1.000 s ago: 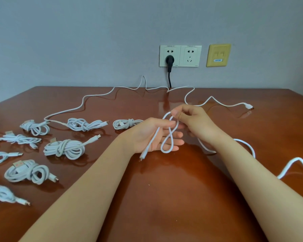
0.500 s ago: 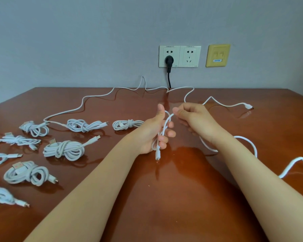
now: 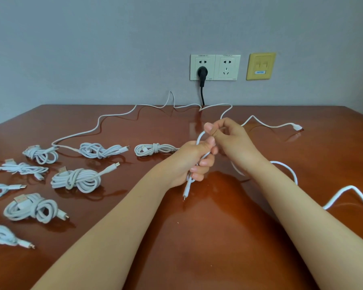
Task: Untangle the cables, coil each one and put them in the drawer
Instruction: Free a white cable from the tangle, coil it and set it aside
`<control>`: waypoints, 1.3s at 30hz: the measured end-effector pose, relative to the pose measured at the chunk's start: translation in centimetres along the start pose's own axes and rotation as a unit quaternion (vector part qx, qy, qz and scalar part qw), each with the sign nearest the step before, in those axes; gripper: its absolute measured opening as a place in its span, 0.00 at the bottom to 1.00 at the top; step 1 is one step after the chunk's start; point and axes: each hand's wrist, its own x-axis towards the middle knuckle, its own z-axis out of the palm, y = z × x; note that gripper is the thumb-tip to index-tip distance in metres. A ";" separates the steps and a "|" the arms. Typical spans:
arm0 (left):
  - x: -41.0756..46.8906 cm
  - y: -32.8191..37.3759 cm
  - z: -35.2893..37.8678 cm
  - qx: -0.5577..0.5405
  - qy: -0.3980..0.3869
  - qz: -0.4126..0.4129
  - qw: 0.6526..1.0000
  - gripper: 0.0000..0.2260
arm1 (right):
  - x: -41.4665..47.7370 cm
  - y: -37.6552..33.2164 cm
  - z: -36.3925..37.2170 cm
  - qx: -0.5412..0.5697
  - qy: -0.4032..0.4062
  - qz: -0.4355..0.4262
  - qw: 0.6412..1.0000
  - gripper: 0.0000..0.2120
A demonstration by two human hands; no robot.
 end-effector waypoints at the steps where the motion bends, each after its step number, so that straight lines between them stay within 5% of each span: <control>1: 0.1 0.0 0.1 -0.019 0.021 0.009 1.000 0.17 | 0.0 0.0 0.1 0.012 -0.019 0.012 1.000 0.10; 8: 0.9 0.3 -1.4 -0.118 0.209 0.036 0.970 0.16 | -0.2 -0.1 -0.2 -0.061 -0.102 0.072 0.990 0.06; 11: 0.9 0.1 -1.6 -0.134 0.234 0.023 0.963 0.17 | -0.6 -0.3 -0.2 -0.121 -0.163 0.082 0.976 0.08; 14: 0.9 0.1 -1.4 -0.127 0.244 0.021 0.961 0.17 | -0.5 -0.1 -0.2 -0.159 -0.119 0.042 0.979 0.06; 18: 1.1 0.0 -1.6 -0.138 0.214 0.032 0.967 0.19 | -0.4 0.0 -0.2 -0.197 -0.067 -0.010 0.978 0.07; 28: 0.6 0.2 -1.6 -0.281 0.105 0.034 0.953 0.19 | -1.0 0.5 0.9 -0.205 -0.116 -0.066 0.970 0.08; 39: 0.7 0.6 -2.2 -0.334 0.119 0.095 0.930 0.23 | -1.2 0.8 0.9 -0.307 -0.174 -0.074 0.933 0.07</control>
